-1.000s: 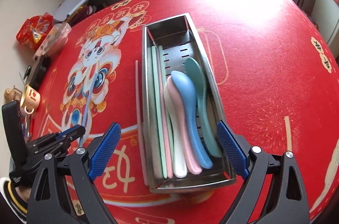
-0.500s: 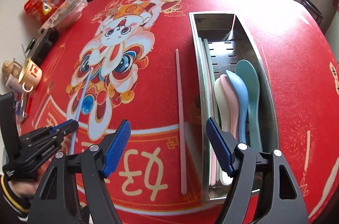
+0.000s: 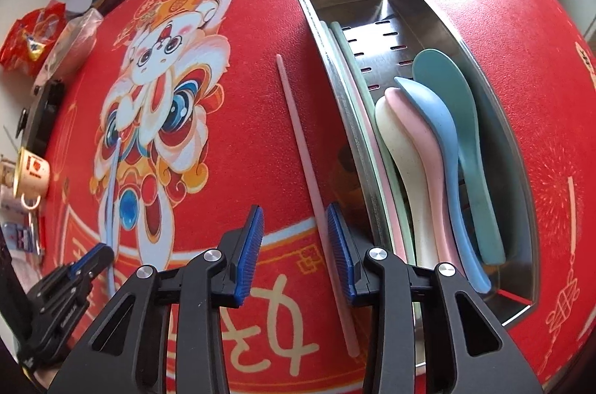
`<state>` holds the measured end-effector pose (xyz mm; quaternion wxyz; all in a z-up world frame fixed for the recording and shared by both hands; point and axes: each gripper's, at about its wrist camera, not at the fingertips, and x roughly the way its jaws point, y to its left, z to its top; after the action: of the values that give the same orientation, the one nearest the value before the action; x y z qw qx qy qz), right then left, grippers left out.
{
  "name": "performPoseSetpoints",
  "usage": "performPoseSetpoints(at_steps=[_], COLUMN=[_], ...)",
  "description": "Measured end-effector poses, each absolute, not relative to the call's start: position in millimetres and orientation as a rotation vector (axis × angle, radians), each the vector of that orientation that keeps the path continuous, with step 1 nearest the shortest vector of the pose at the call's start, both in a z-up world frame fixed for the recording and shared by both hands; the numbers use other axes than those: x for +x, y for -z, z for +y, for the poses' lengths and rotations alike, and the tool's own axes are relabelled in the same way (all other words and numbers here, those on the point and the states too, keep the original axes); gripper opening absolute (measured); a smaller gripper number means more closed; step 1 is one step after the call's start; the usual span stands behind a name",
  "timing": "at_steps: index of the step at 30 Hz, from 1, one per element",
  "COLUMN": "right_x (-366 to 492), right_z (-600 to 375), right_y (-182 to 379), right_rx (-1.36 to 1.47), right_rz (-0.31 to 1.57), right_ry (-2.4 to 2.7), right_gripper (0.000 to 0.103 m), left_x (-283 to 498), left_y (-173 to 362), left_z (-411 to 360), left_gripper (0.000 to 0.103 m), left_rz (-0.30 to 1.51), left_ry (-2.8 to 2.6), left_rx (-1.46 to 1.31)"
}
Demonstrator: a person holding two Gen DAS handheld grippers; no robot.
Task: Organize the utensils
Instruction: 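Grasp the pink chopstick with the right tool while the left tool holds the blue chopstick, then carry the pink chopstick over the tray with the right tool while the left tool carries the blue chopstick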
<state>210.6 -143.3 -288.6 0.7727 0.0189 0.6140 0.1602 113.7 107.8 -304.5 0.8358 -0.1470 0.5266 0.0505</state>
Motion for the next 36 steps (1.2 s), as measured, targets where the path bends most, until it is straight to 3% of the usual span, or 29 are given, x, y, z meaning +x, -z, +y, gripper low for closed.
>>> performPoseSetpoints(at_steps=[11,15,23,26,36], right_x=[216.3,214.8,201.1,195.9,178.0], right_z=[-129.3,-128.7,-124.5,-124.5,-115.5], right_y=[291.1,295.2,295.8,297.1,295.9], right_rx=[-0.046,-0.02,-0.02,-0.018,-0.154], right_rz=[1.297,1.333,1.352,1.368,1.338], right_ry=[-0.282,-0.318,-0.389,-0.426,-0.533], right_gripper=[0.033,0.025,0.024,0.013,0.013], left_x=[112.8,112.5,111.2,111.3,109.1], left_y=[306.1,306.4,306.1,305.9,305.5], left_z=[113.6,113.4,113.3,113.4,112.1], left_gripper=[0.007,0.007,0.007,0.007,0.007], left_rz=[1.101,1.097,1.093,1.092,1.082], left_ry=[-0.055,-0.054,-0.065,-0.068,-0.086], left_rx=[-0.325,-0.33,-0.33,-0.33,-0.33])
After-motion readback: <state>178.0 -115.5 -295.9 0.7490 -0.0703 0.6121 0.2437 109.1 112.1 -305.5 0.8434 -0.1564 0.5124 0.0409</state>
